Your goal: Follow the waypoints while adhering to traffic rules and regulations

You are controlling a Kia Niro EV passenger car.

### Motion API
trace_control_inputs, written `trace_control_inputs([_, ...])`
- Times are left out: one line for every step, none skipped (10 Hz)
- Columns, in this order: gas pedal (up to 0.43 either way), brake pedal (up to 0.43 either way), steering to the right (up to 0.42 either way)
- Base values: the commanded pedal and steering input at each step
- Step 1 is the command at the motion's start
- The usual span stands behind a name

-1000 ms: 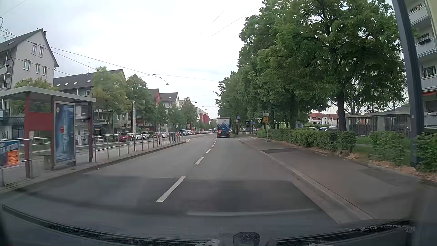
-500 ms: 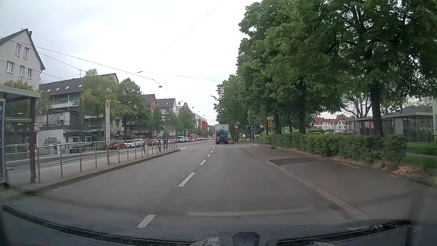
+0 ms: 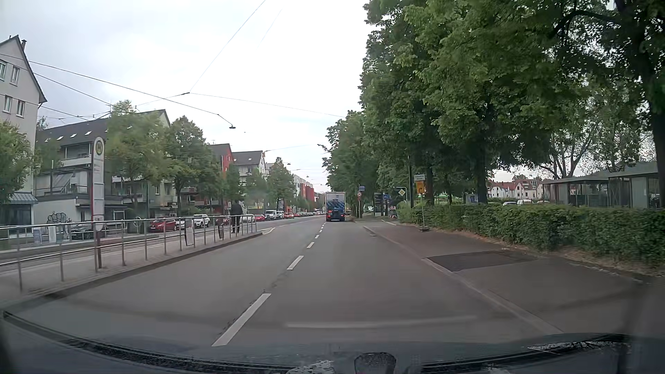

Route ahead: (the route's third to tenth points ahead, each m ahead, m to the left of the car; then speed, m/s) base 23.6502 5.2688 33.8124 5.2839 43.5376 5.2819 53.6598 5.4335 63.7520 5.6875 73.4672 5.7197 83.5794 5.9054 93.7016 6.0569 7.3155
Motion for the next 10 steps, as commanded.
trace_control_inputs([0.067,0.0,0.001])
trace_control_inputs([0.067,0.0,0.001])
trace_control_inputs([0.067,0.0,0.0])
trace_control_inputs([0.067,0.0,-0.001])
trace_control_inputs([0.067,0.0,-0.001])
trace_control_inputs([0.067,0.0,-0.001])
trace_control_inputs([0.067,0.0,-0.002])
trace_control_inputs([0.067,0.0,-0.003])
trace_control_inputs([0.067,0.0,-0.004])
trace_control_inputs([0.067,0.0,-0.004])
